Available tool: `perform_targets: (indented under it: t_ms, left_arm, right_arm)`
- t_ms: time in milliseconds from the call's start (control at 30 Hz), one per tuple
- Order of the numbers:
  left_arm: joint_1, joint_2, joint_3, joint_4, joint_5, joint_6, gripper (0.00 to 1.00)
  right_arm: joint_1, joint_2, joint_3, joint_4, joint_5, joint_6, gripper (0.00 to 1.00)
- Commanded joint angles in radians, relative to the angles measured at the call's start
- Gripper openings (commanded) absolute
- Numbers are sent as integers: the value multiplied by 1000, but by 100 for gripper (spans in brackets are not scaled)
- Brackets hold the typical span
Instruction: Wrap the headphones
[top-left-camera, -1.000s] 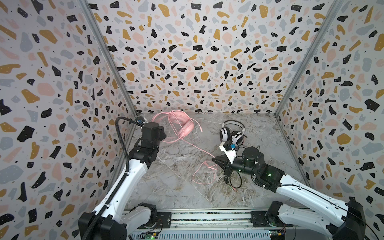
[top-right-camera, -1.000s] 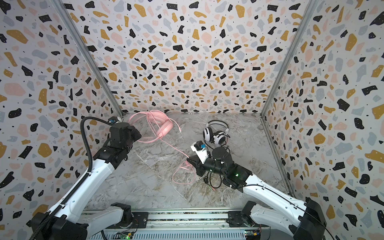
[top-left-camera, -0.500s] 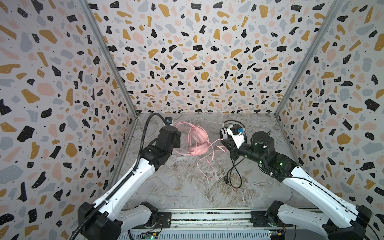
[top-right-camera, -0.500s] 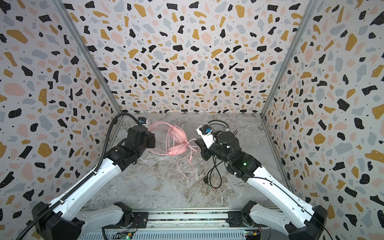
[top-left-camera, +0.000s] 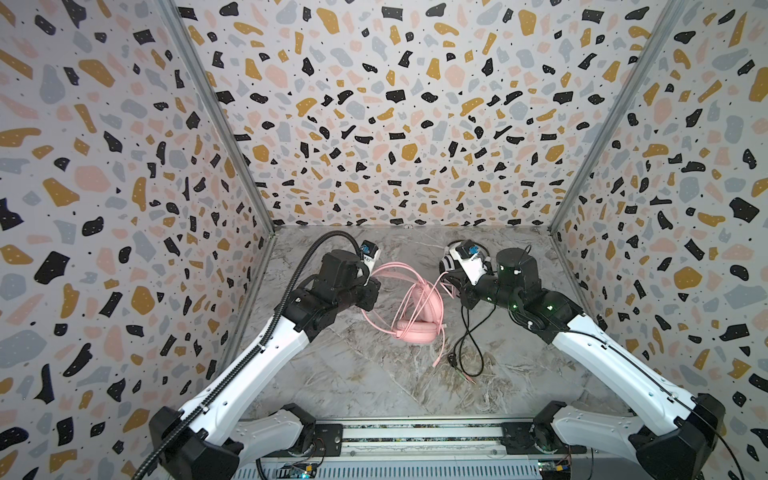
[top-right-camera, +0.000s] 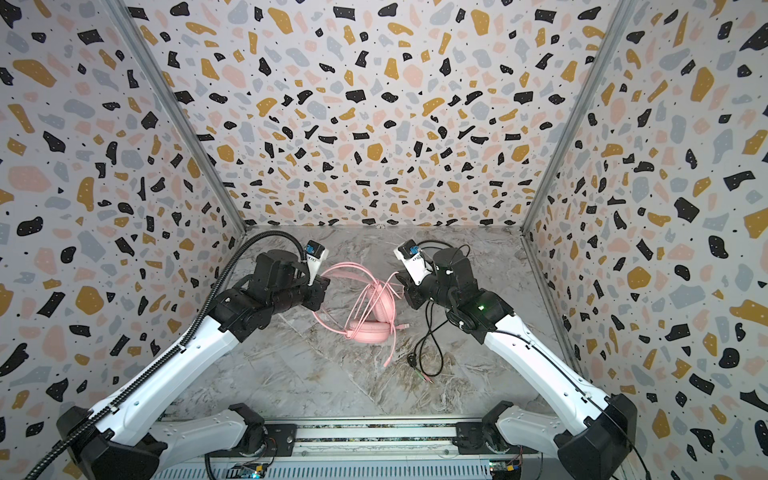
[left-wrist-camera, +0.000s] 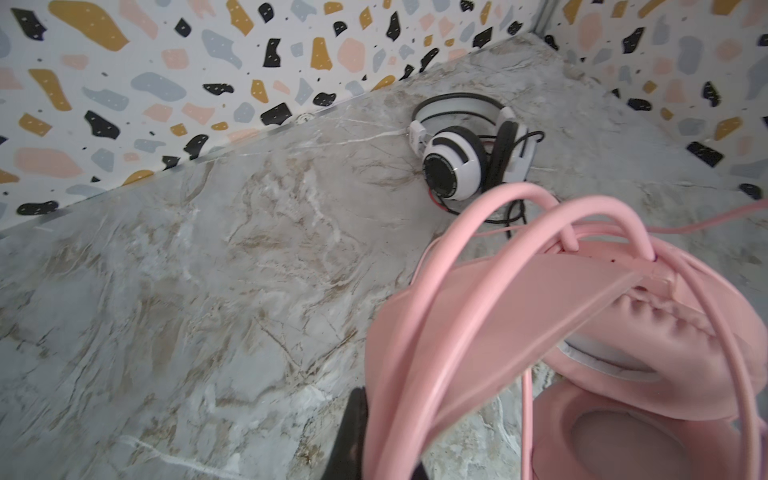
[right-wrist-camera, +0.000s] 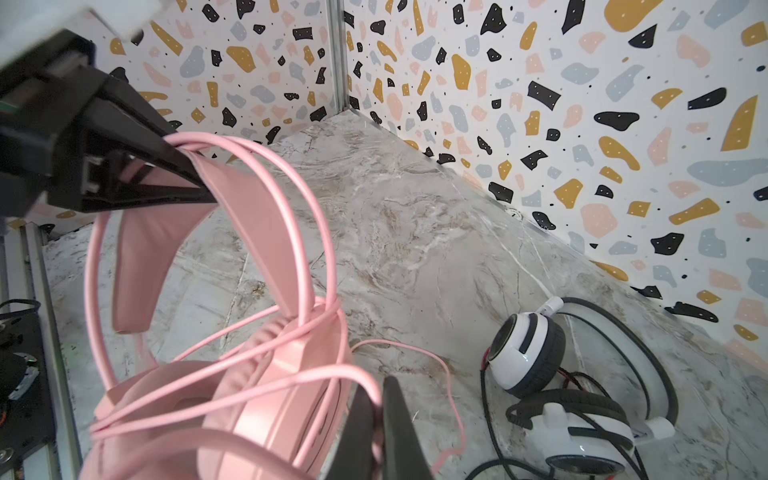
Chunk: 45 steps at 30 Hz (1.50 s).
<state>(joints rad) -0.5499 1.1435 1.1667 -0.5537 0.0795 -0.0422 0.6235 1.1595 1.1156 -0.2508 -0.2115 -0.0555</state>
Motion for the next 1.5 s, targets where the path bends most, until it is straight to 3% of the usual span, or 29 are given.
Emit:
perform_targets:
  t_ms: [0, 233, 500, 733, 933, 1267, 1467]
  left_arm:
    - [-4, -9, 26, -94, 240, 76, 0]
    - [-4, -13, 22, -59, 384, 50, 0]
    - [12, -50, 10, 62, 516, -35, 0]
    - [83, -47, -2, 137, 662, -107, 0]
    - [129, -45, -9, 168, 706, -148, 0]
    - [253, -67, -57, 314, 850, -291, 0]
    - [296, -61, -54, 382, 863, -368, 0]
  right_arm:
    - [-27, 2, 36, 108, 18, 1, 0]
    - [-44, 44, 51, 154, -36, 15, 0]
    - [-119, 9, -70, 237, -145, 72, 1]
    - [-191, -34, -132, 278, -249, 105, 21]
    - [-223, -32, -144, 295, -254, 127, 37]
    - [-301, -42, -181, 295, -235, 182, 56]
    - [-371, -45, -237, 309, -204, 244, 65]
